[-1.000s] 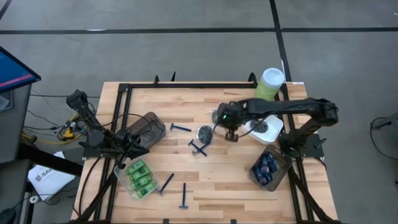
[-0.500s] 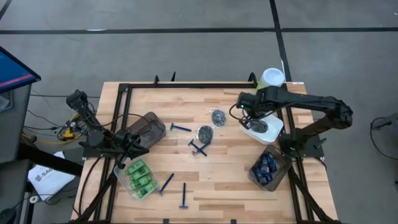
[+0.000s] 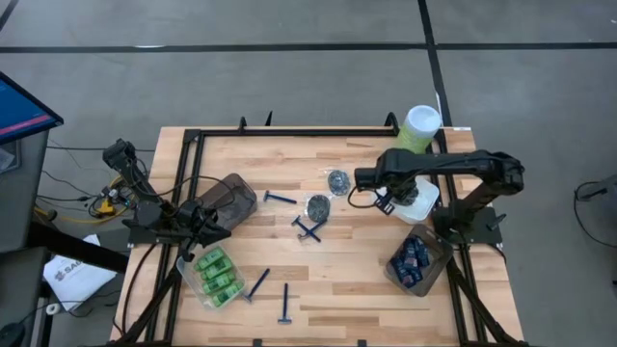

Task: Pick & Place Travel size toiletries
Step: Put the black hairbrush into the white bin

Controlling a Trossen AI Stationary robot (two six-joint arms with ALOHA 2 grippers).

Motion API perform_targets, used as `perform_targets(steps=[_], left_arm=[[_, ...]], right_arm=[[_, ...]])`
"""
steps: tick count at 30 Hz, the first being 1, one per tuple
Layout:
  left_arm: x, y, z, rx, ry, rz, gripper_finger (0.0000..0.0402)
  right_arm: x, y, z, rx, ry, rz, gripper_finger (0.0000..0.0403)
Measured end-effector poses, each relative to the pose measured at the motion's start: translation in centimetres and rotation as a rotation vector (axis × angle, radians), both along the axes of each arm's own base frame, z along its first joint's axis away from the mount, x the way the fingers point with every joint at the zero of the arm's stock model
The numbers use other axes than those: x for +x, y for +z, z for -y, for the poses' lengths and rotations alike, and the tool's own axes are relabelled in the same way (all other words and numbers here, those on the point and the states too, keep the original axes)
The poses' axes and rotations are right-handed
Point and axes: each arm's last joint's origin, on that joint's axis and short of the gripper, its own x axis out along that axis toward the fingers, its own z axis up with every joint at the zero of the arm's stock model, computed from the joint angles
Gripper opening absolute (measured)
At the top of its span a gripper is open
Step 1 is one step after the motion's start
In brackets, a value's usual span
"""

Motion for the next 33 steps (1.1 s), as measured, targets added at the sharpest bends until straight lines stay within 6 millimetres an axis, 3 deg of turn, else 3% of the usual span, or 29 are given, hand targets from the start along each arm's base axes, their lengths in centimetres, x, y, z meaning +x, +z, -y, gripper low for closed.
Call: perform_targets(steps=[11,19,29,33], left_arm=[[0.0,0.0,0.0,-0.001,0.000,0.001,0.0002],[0.0,0.0,0.0,-0.003,0.000,0.003,0.0002],[0.0,0.1,0.0,-0.006,-0.001,0.005,0.0002],[0.0,0.1,0.0,-0.005,-0.001,0.005,0.0002]], right_arm=[[1.5,-2.4,0.3,0.004,0.059,-0.111,0.0004],[1.4,-2.0,1.0,-0.002,0.054,-0.061,0.0069],[0.9,1.3,1.0,-0.068,0.047,0.284,0.0211],[1.3,3.3,1.0,-0.113,0.045,0.538,0.0237]])
